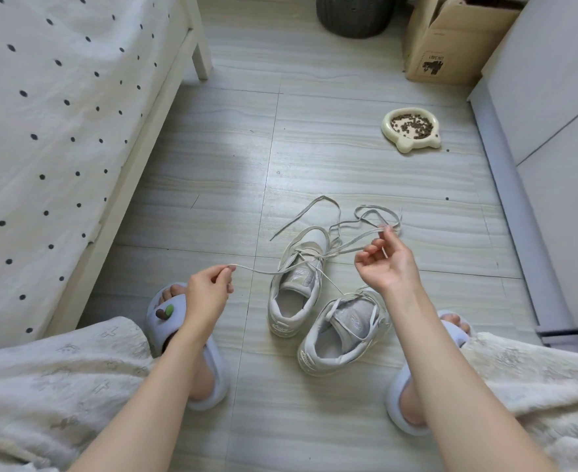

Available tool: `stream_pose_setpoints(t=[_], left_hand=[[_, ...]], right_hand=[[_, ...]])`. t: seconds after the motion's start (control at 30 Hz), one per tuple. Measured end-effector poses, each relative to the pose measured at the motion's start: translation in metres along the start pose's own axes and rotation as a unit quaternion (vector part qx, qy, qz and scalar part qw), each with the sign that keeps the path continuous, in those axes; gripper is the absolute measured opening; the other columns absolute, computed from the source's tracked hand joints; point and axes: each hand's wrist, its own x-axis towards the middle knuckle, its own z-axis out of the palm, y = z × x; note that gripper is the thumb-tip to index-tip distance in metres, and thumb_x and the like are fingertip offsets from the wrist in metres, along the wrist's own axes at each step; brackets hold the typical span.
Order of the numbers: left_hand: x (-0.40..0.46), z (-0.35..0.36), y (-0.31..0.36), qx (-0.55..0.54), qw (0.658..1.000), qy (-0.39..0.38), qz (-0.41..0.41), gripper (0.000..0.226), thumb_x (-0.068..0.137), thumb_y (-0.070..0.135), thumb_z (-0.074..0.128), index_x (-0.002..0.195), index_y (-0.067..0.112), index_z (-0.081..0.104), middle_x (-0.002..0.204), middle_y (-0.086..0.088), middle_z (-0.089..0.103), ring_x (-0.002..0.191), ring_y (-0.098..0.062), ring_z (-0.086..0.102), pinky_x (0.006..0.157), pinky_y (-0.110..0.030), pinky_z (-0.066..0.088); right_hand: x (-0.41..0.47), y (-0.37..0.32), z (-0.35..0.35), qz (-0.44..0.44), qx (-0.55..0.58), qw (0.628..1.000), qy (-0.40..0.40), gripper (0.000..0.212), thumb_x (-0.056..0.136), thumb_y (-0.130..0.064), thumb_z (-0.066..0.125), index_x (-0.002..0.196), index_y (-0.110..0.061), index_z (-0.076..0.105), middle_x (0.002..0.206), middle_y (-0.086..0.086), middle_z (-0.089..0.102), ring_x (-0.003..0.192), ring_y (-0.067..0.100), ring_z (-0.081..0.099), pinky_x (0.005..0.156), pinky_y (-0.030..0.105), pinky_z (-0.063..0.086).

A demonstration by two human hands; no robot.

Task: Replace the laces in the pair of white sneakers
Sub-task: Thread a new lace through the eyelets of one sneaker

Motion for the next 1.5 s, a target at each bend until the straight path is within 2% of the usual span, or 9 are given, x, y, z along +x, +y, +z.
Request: stream_pose_setpoints(t=[0.23, 0.4, 0.5, 0.57, 0.67, 0.83, 0.97, 1.3, 1.5], left_hand=[[0.04, 0.035, 0.068, -0.182, 0.983, -0.03, -0.009, 0.01, 0.092, 0.002, 0.053, 0.097, 0.003, 0.061, 0.067, -0.009, 0.059, 0.046, -0.002, 0.059, 0.056, -0.013, 0.053], [0.086, 0.051, 0.077, -0.162, 0.986, -0.009, -0.038, 0.009, 0.088, -0.004, 0.055, 0.095, -0.002, 0.061, 0.072, -0.012, 0.063, 0.049, -0.008, 0.062, 0.057, -0.017, 0.054], [0.103, 0.069, 0.057, -0.13, 0.989, 0.004, -0.072, 0.009, 0.086, -0.005, 0.054, 0.085, 0.003, 0.058, 0.069, -0.01, 0.063, 0.047, -0.008, 0.062, 0.055, -0.019, 0.055], [0.102, 0.086, 0.034, -0.118, 0.985, -0.006, -0.122, 0.009, 0.086, -0.004, 0.055, 0.083, 0.005, 0.056, 0.067, -0.008, 0.063, 0.048, -0.01, 0.061, 0.057, -0.02, 0.056], [0.097, 0.11, 0.0, -0.112, 0.975, -0.032, -0.191, 0.006, 0.086, -0.002, 0.057, 0.087, 0.003, 0.058, 0.069, -0.009, 0.064, 0.055, -0.013, 0.061, 0.054, -0.018, 0.053], [0.093, 0.129, -0.024, -0.062, 0.98, -0.043, -0.186, 0.008, 0.084, 0.005, 0.061, 0.09, 0.003, 0.066, 0.073, -0.007, 0.067, 0.056, -0.007, 0.061, 0.053, -0.014, 0.046], [0.091, 0.135, -0.024, -0.071, 0.98, -0.049, -0.18, 0.004, 0.082, 0.006, 0.063, 0.085, 0.008, 0.066, 0.079, -0.009, 0.069, 0.068, -0.016, 0.064, 0.064, -0.024, 0.049], [0.08, 0.136, -0.017, 0.092, 0.994, -0.058, 0.025, 0.002, 0.081, 0.01, 0.065, 0.082, 0.009, 0.067, 0.075, -0.001, 0.068, 0.072, -0.013, 0.061, 0.07, -0.021, 0.044], [0.088, 0.138, -0.024, 0.038, 0.989, -0.098, -0.106, 0.006, 0.081, 0.017, 0.065, 0.076, 0.015, 0.068, 0.076, 0.001, 0.069, 0.078, -0.016, 0.063, 0.075, -0.028, 0.048]], right_hand=[[0.023, -0.007, 0.029, 0.006, -0.057, 0.998, -0.015, 0.013, 0.091, -0.018, 0.057, 0.078, -0.017, 0.059, 0.073, 0.0, 0.061, 0.067, 0.013, 0.058, 0.06, 0.02, 0.047], [0.049, -0.017, 0.047, -0.003, -0.033, 0.999, -0.02, 0.022, 0.094, -0.025, 0.053, 0.09, -0.004, 0.056, 0.09, 0.009, 0.063, 0.08, 0.019, 0.064, 0.061, 0.023, 0.056], [0.07, -0.004, 0.046, -0.014, -0.145, 0.989, 0.005, 0.022, 0.096, -0.023, 0.051, 0.104, -0.003, 0.048, 0.098, 0.014, 0.058, 0.093, 0.025, 0.06, 0.072, 0.027, 0.053], [0.078, 0.022, 0.034, -0.074, -0.376, 0.923, 0.027, 0.008, 0.093, -0.013, 0.054, 0.087, -0.008, 0.057, 0.084, 0.008, 0.059, 0.079, 0.021, 0.059, 0.068, 0.024, 0.048], [0.085, 0.064, 0.007, -0.132, -0.644, 0.753, -0.007, 0.013, 0.086, -0.014, 0.06, 0.076, -0.017, 0.068, 0.078, -0.002, 0.066, 0.083, 0.017, 0.06, 0.08, 0.03, 0.046], [0.096, 0.099, -0.011, -0.176, -0.786, 0.593, -0.006, 0.019, 0.087, -0.024, 0.058, 0.098, -0.024, 0.074, 0.102, 0.004, 0.067, 0.105, 0.027, 0.052, 0.089, 0.033, 0.04], [0.1, 0.106, -0.005, -0.187, -0.828, 0.528, 0.015, 0.023, 0.091, -0.032, 0.053, 0.107, -0.032, 0.07, 0.111, 0.002, 0.061, 0.11, 0.026, 0.043, 0.088, 0.033, 0.029], [0.103, 0.111, -0.008, -0.212, -0.83, 0.515, 0.014, 0.024, 0.09, -0.034, 0.053, 0.108, -0.032, 0.069, 0.106, 0.001, 0.06, 0.106, 0.024, 0.042, 0.083, 0.033, 0.025], [0.108, 0.111, -0.009, -0.208, -0.813, 0.544, 0.008, 0.021, 0.09, -0.033, 0.055, 0.103, -0.03, 0.071, 0.102, 0.0, 0.06, 0.104, 0.023, 0.043, 0.084, 0.032, 0.027]])
